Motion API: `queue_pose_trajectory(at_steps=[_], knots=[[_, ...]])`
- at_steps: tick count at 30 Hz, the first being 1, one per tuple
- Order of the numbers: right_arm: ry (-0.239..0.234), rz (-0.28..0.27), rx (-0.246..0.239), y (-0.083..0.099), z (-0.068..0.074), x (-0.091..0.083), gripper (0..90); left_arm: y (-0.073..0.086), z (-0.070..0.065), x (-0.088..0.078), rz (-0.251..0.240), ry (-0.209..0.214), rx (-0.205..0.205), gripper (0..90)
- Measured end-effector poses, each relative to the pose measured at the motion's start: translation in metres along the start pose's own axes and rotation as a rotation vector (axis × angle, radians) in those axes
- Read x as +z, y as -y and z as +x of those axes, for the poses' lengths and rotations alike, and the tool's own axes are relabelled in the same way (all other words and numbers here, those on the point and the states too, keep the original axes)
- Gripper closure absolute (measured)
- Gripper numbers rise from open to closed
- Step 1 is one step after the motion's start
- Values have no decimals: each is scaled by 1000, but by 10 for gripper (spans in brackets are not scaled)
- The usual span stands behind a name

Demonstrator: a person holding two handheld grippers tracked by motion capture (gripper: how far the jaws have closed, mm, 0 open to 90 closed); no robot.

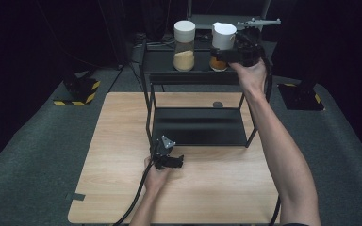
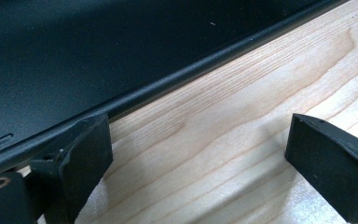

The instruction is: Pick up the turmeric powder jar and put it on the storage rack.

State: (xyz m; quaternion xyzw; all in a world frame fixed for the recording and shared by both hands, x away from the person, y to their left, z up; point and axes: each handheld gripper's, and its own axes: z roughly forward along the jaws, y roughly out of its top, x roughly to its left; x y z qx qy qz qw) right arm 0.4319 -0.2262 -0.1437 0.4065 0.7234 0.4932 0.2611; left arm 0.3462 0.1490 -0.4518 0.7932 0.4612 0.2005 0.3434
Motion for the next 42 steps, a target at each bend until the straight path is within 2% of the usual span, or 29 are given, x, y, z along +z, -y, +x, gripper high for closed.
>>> queue_pose_trajectory(at_steps=[3, 19, 26, 42], knots=[[19, 16, -9, -2, 3, -2, 57, 0, 0, 0, -1, 0, -2, 71], [5, 39, -16, 8, -5, -13, 50, 0, 0, 0, 3, 0, 0, 71], [-7, 32, -22, 13, -8, -20, 51, 0, 0, 0, 1, 0, -2, 71], [-28, 10, -4, 26, -20, -34, 61, 0, 0, 0, -1, 0, -5, 71]])
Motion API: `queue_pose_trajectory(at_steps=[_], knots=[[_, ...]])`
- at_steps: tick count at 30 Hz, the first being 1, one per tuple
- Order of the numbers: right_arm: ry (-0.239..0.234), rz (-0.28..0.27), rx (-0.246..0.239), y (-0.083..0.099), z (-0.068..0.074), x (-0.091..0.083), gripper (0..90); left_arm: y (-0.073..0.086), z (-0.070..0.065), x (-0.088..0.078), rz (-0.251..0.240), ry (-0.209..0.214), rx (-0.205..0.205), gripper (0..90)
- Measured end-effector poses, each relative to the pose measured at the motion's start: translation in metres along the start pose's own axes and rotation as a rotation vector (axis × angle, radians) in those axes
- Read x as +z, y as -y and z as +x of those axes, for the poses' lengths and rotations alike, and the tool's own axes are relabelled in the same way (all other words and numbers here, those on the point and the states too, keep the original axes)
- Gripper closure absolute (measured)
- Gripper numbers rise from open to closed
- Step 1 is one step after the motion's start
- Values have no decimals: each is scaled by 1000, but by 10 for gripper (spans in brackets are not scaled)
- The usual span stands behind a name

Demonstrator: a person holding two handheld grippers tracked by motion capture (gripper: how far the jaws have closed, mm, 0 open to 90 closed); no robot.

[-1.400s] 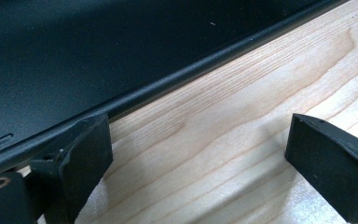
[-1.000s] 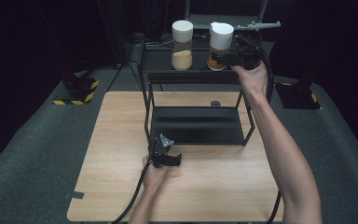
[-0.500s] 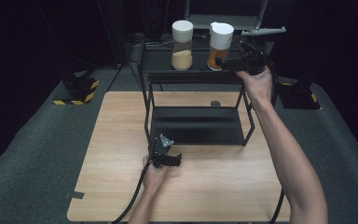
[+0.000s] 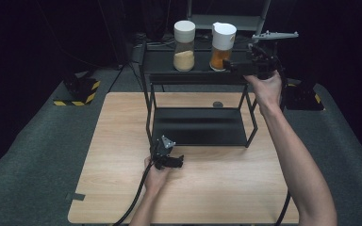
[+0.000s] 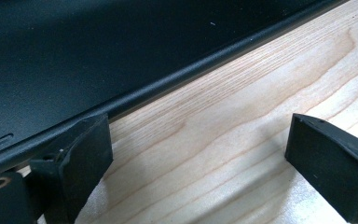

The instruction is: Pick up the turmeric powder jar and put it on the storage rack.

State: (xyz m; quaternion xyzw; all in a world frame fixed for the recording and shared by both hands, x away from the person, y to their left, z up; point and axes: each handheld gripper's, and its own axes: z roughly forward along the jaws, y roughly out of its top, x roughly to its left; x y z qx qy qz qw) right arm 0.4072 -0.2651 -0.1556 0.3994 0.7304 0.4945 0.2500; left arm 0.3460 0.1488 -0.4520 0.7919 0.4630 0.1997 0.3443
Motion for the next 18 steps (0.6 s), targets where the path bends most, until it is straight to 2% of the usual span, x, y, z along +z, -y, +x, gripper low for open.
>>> queue_pose_trajectory(at_steps=[6, 18], knots=[[23, -16, 5, 7, 1, -8, 72, 0, 0, 0, -1, 0, 0, 71], [4, -21, 21, 16, -8, -17, 60, 0, 0, 0, 0, 0, 0, 71]])
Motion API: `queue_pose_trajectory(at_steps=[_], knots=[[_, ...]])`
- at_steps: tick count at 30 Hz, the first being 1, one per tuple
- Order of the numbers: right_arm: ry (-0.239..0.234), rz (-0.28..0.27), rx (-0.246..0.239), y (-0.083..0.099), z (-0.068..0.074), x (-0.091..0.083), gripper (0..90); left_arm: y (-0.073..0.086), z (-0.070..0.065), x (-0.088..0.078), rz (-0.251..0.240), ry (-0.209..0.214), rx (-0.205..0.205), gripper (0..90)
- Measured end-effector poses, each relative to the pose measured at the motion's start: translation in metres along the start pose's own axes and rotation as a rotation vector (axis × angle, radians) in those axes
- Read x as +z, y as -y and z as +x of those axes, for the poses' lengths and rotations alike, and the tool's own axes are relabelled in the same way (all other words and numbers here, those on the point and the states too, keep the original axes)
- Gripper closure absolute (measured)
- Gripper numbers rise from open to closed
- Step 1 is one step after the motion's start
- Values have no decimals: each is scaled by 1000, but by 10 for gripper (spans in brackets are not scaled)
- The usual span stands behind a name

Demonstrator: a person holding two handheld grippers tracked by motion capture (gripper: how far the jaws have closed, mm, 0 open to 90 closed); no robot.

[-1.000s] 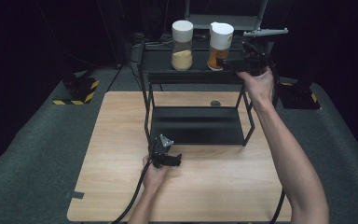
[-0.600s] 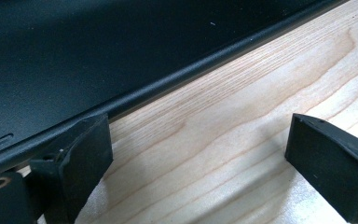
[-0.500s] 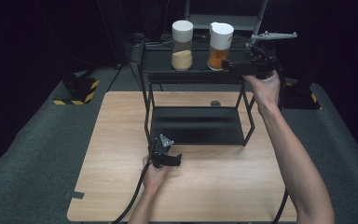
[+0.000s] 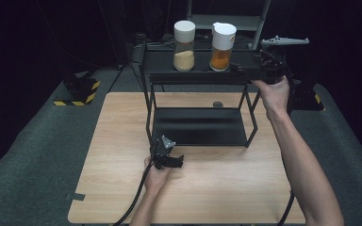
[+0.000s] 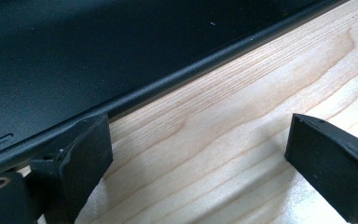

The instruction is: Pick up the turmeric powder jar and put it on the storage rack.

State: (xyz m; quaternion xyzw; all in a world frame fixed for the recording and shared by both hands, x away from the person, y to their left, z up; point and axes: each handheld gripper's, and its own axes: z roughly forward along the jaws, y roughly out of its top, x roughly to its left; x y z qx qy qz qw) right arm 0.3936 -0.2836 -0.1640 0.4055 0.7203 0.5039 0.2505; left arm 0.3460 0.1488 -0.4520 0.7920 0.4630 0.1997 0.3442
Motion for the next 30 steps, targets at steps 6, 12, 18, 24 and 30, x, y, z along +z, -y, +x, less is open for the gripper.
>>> queue_pose_trajectory(at_steps=[6, 12, 18, 24, 30], knots=[[-8, -3, 10, 7, -4, -5, 61, 0, 0, 0, 0, 0, 0, 71], [-19, -2, 17, 15, -9, -10, 61, 0, 0, 0, -2, 0, 0, 71], [-22, 0, 18, 21, -12, -14, 61, 0, 0, 0, -3, -1, 1, 71], [-26, 9, 21, 28, -16, -16, 63, 0, 0, 0, -2, -2, 2, 71], [-52, 13, 33, 36, -21, -18, 63, 0, 0, 0, 0, 2, 1, 66]])
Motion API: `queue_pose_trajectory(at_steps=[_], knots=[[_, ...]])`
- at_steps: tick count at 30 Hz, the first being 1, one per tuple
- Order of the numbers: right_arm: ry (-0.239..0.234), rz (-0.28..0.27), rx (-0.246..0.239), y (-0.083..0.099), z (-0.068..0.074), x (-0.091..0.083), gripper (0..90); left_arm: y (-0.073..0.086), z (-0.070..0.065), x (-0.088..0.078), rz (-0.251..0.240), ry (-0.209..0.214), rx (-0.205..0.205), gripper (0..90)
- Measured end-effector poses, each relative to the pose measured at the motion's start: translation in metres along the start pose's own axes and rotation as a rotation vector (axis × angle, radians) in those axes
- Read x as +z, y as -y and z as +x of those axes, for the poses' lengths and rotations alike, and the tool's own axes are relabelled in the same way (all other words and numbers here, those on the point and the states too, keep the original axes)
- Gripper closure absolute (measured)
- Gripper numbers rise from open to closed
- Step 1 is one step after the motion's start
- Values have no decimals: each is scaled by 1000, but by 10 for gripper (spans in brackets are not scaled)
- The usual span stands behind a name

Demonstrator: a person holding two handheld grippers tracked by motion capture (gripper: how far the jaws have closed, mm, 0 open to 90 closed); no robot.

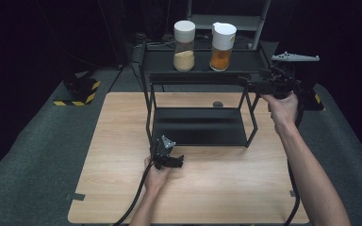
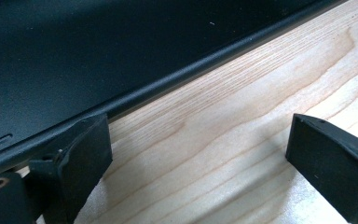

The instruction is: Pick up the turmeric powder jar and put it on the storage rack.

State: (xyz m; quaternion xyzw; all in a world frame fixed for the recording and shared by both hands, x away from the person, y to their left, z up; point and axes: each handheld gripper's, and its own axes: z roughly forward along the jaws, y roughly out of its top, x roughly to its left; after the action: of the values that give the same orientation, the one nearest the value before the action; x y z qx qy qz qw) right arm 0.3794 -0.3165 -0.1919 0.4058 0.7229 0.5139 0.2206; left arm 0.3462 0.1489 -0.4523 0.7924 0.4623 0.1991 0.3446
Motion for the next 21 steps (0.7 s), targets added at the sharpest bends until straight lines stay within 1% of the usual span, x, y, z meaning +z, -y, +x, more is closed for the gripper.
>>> queue_pose_trajectory(at_steps=[3, 10, 18, 21], knots=[[-9, 2, -6, 3, 0, -1, 65, 0, 0, 0, 0, 0, 2, 66], [-13, 12, -14, 10, 2, -2, 67, 0, 0, 0, -1, 0, 0, 66], [-2, 35, -43, 20, 10, 1, 70, 0, 0, 0, -1, 0, -3, 66], [-7, 41, -41, 25, 10, 3, 72, 0, 0, 0, -1, 1, -2, 67]])
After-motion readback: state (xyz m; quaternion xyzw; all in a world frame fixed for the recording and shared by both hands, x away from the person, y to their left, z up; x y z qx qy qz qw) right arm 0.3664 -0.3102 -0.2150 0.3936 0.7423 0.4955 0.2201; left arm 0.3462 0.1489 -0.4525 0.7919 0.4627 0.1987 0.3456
